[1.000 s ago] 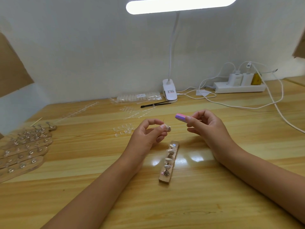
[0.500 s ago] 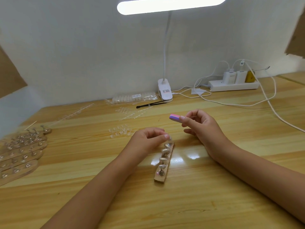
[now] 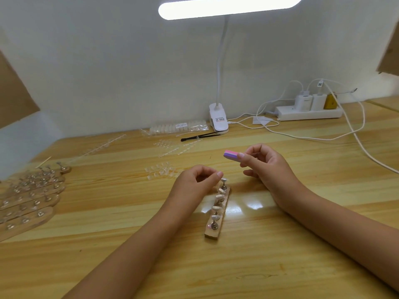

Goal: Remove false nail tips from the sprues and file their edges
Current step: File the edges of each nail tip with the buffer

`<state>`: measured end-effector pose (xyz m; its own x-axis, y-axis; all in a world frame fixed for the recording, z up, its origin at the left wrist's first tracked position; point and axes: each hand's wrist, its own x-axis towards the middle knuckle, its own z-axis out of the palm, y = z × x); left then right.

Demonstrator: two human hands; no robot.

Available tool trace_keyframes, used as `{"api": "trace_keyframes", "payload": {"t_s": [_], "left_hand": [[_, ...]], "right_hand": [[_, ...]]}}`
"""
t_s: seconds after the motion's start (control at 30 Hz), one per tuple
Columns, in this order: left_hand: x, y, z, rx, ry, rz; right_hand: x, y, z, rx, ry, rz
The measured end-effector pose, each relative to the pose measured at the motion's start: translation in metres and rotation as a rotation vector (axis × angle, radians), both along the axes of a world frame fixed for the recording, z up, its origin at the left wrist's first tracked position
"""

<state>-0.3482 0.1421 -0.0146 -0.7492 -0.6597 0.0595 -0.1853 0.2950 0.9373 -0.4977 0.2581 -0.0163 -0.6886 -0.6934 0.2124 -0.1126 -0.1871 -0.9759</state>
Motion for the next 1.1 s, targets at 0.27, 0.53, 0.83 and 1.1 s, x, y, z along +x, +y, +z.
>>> {"api": "trace_keyframes", "payload": {"t_s": [0.27, 0.53, 0.83, 1.1], "left_hand": [[0.019, -0.016, 0.011, -0.04, -0.162, -0.257], [0.022, -0.019, 0.011, -0.135, -0.226, -0.351], [0.015, -0.015, 0.007, 0.06, 0.037, -0.026], [0.013, -0.013, 0.007, 0.502, 0.344, 0.094]], "right_hand": [[-0.001, 0.001, -0.001, 0.003, -0.008, 0.01], [0.0, 0.002, 0.0, 0.026, -0.005, 0.028], [0.0, 0.002, -0.001, 0.003, -0.057, 0.039], [0.005, 0.004, 0.003, -0.099, -0.156, 0.135]]}}
